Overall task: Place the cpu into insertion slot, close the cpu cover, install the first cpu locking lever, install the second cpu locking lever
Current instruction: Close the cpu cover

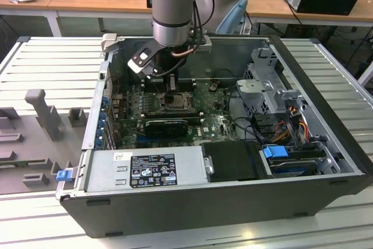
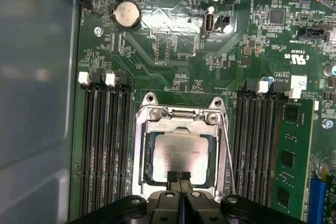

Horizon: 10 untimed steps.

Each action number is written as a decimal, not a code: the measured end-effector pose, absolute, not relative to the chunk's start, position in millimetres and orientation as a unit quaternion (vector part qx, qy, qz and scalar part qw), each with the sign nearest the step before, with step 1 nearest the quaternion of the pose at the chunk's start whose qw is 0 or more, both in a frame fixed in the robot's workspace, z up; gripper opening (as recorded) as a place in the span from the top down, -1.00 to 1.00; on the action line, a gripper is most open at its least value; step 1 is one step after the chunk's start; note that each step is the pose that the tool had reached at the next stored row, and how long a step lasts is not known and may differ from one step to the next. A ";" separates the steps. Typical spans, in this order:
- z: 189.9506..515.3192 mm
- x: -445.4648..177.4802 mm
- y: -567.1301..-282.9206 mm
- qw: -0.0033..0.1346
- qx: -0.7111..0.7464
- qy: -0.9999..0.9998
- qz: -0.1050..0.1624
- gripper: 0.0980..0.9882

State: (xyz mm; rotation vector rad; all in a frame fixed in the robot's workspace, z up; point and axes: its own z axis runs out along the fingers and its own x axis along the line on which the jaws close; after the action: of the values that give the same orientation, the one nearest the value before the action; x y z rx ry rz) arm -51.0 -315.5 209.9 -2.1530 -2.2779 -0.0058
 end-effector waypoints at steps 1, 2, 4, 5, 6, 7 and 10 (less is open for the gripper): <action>207.8 -51.2 -315.5 0.004 -0.687 -0.727 -0.002 0.98; 205.8 -51.3 -315.5 0.004 -0.686 -0.727 -0.002 0.98; 205.5 -51.3 -315.5 0.004 -0.686 -0.727 -0.002 0.98; 206.5 -51.3 -315.4 0.004 -0.686 -0.727 -0.002 0.98; 209.3 -51.3 -315.4 0.004 -0.686 -0.727 -0.002 0.98; 210.8 -51.3 -315.5 0.004 -0.686 -0.727 -0.002 0.98; 211.2 -44.7 -315.5 0.004 -0.686 -0.727 -0.001 0.98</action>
State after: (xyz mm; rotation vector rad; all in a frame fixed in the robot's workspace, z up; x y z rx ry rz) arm -44.7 -315.5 211.2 -2.1500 -2.2788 -0.0033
